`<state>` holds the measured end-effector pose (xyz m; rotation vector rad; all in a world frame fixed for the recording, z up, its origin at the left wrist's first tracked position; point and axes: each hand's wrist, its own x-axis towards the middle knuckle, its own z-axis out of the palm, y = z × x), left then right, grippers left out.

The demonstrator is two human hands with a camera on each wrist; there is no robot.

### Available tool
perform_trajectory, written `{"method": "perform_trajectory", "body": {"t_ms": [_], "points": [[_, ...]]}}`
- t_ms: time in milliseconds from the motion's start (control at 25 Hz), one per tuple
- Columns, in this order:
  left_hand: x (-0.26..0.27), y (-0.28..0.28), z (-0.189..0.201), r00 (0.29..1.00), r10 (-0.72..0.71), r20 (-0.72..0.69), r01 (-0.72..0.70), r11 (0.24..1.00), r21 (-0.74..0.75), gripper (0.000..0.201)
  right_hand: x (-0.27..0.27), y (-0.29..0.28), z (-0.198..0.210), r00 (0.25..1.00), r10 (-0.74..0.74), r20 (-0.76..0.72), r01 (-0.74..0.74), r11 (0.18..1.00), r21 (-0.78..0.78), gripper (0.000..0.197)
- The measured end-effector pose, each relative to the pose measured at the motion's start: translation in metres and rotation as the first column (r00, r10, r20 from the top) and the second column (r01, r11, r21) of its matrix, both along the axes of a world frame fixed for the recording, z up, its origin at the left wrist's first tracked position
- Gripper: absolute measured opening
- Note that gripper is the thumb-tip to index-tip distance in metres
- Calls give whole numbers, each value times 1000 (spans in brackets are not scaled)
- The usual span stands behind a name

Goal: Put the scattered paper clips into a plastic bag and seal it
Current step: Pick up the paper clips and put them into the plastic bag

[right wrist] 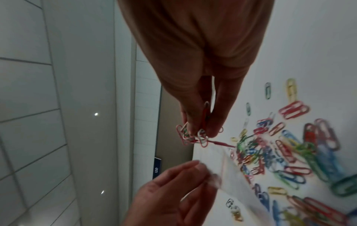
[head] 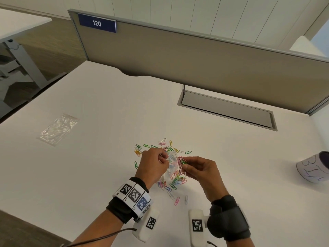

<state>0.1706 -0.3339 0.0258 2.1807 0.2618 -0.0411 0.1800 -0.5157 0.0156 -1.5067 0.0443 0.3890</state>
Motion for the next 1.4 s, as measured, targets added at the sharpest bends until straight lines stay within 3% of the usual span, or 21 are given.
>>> {"method": "perform_trajectory", "body": {"t_ms": [240, 400, 560, 640, 840, 920, 1000, 1080, 1120, 1200, 1280, 1400], "points": [[-4, -6, 3, 1000, -7, 17, 6, 1000, 4, 11, 11, 20, -5, 998, 28, -56, -36, 988, -149, 14], [-5, -5, 2, 999, -6, 34, 7, 1000, -7, 12, 13, 25, -11, 999, 40, -8, -40, 933, -357, 10], [-6, -7, 3, 999, -11, 35, 12, 1000, -13, 11, 14, 27, -9, 996, 87, 17, -73, 915, -396, 16], [-6, -7, 4, 999, -10, 39, 11, 1000, -19, 10, 13, 29, -5, 993, 120, -11, -115, 918, -378, 22], [-5, -3, 3, 999, -5, 41, 6, 1000, -12, 11, 7, 29, 11, 986, 97, -134, -115, 985, -128, 25], [-5, -2, 2, 999, -5, 46, 6, 1000, -19, 11, 7, 26, 13, 991, 72, -110, -78, 996, -45, 24], [-5, -1, 3, 999, 2, 52, -1, 1000, -27, 11, 7, 21, 11, 1000, 2, 4, -2, 997, -79, 20], [-4, 2, 4, 998, 17, 56, -15, 999, -35, 11, 11, 8, 1, 982, -19, 185, 82, 939, -335, 13], [-3, 3, 4, 998, 20, 59, -17, 999, -37, 11, 13, 0, -7, 975, 40, 218, 78, 860, -505, 21], [-3, 4, 4, 998, 22, 65, -19, 999, -49, 11, 16, -14, -29, 979, 185, 88, -54, 648, -760, 49], [-3, 4, 4, 997, 21, 70, -18, 999, -45, 11, 14, -15, -49, 966, 255, -39, -172, 525, -834, 64], [-3, 3, 2, 998, 15, 66, -13, 1000, -27, 9, 11, -1, -61, 926, 377, 0, -211, 518, -829, 60]]}}
